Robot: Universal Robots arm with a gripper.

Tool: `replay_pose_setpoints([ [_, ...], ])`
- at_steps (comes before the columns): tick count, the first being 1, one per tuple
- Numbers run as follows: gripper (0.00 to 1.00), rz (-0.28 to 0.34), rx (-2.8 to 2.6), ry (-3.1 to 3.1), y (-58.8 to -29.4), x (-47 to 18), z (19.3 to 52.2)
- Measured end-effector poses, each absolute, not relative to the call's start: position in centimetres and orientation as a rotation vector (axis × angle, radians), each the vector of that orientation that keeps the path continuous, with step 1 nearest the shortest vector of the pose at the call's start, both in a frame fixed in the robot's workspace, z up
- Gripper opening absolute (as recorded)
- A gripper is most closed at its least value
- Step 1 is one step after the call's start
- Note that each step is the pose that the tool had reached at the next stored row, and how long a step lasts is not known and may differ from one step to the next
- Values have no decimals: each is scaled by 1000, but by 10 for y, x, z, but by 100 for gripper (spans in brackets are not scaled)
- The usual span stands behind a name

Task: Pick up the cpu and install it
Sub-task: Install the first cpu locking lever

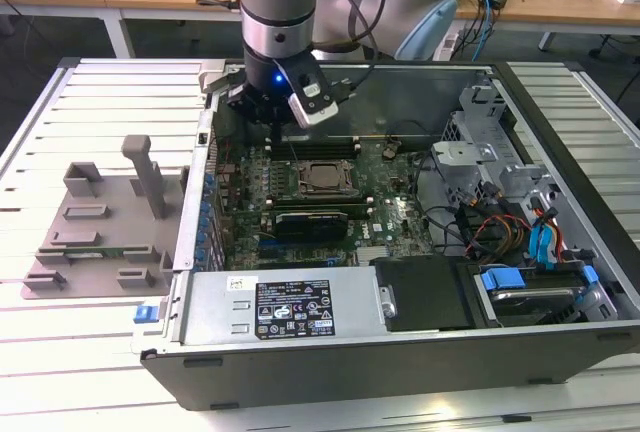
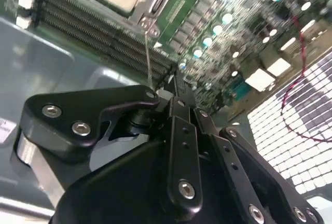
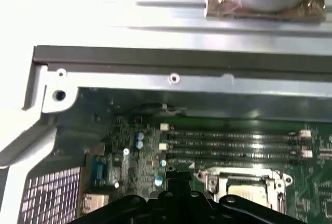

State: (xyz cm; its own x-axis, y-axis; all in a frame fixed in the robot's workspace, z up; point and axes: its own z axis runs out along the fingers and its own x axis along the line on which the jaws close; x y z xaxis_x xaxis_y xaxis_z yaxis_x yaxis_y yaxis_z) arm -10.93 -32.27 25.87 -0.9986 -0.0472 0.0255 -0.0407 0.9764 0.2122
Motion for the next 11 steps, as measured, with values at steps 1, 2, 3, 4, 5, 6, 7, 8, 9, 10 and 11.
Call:
replay_pose_setpoints([
  [1,11,-336,69,-3092,-323,-109,259],
  [2,11,-347,69,-3091,-323,-108,258],
  [3,11,-358,69,-3090,-323,-103,258],
  [4,11,-359,69,-3090,-323,-100,258],
  [5,11,-359,69,-3090,-324,-94,258],
  [6,11,-358,69,-3089,-324,-89,258],
  [7,11,-358,69,-3088,-325,-83,258],
  [8,11,-358,68,-3087,-325,-80,258],
  [9,11,-358,67,-3087,-325,-78,258],
  [10,11,-358,54,-3088,-326,-75,258],
  [11,11,-358,52,-3088,-326,-75,258],
])
